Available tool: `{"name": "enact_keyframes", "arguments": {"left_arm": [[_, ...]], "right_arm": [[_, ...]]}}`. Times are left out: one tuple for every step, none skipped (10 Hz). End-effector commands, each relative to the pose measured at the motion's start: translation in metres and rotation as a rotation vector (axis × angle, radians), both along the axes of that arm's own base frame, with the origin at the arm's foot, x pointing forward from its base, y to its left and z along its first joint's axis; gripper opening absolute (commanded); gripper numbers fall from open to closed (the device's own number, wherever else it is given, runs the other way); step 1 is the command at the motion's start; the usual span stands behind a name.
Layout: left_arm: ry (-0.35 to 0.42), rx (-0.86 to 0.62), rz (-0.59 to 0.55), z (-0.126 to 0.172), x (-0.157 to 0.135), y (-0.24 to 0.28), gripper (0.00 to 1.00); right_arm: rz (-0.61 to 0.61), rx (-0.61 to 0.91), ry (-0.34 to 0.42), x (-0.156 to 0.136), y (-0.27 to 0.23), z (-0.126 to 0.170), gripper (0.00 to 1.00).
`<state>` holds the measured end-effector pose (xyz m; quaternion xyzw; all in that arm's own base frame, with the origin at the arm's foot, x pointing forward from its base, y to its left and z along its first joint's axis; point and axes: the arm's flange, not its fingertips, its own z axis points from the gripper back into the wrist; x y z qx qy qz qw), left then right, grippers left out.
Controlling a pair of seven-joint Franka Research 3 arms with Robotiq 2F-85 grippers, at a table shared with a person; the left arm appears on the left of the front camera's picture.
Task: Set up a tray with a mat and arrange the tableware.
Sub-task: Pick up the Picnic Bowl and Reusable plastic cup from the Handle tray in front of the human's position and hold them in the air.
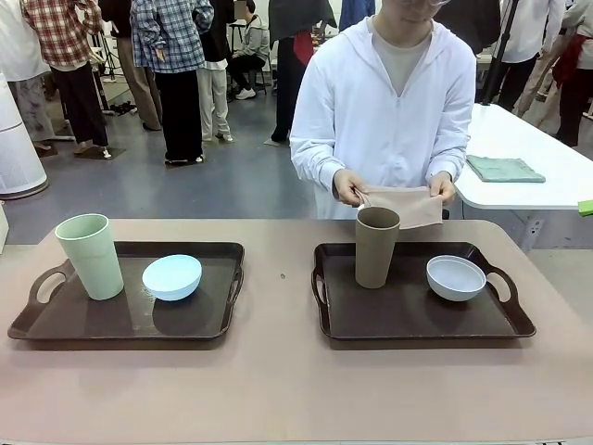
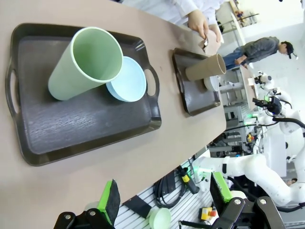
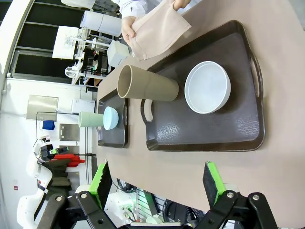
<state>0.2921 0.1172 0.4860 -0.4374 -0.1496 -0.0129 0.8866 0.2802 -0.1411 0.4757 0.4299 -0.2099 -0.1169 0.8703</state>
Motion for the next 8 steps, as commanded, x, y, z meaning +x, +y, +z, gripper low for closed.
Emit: {"name": "enact_keyframes", "arguments": {"left_arm": [[-0.024,-0.015,-0.008,-0.001,0.002,0.002,1.0],[-0.024,-0.015,-0.008,-0.001,0.002,0.002,1.0],[-0.024,-0.015,-0.008,-0.001,0.002,0.002,1.0],[-0.024,-0.015,-0.008,-0.001,0.002,0.002,1.0],[-0.024,-0.015,-0.008,-0.001,0.002,0.002,1.0],[-0.024,-0.015,-0.008,-0.001,0.002,0.002,1.0],[-0.002,-0.005,0.003,0.0,0.0,0.0,1.0],[-0.048,0.05,0.011,0.007,0.012,-0.009,1.0]], "right_arm": [[0.01,0.02,-0.024,0.003,-0.002,0.0,1.0],[0.01,0.02,-0.024,0.003,-0.002,0.0,1.0],[0.01,0.02,-0.024,0.003,-0.002,0.0,1.0],[0.01,0.02,-0.024,0.003,-0.002,0.0,1.0],[0.01,0.02,-0.024,0.003,-0.002,0.0,1.0],[0.01,0.02,-0.024,0.003,-0.002,0.0,1.0],[0.0,0.0,0.0,0.0,0.0,0.0,1.0],[-0.015,-0.016,0.012,0.009,0.003,0.007,1.0]]}}
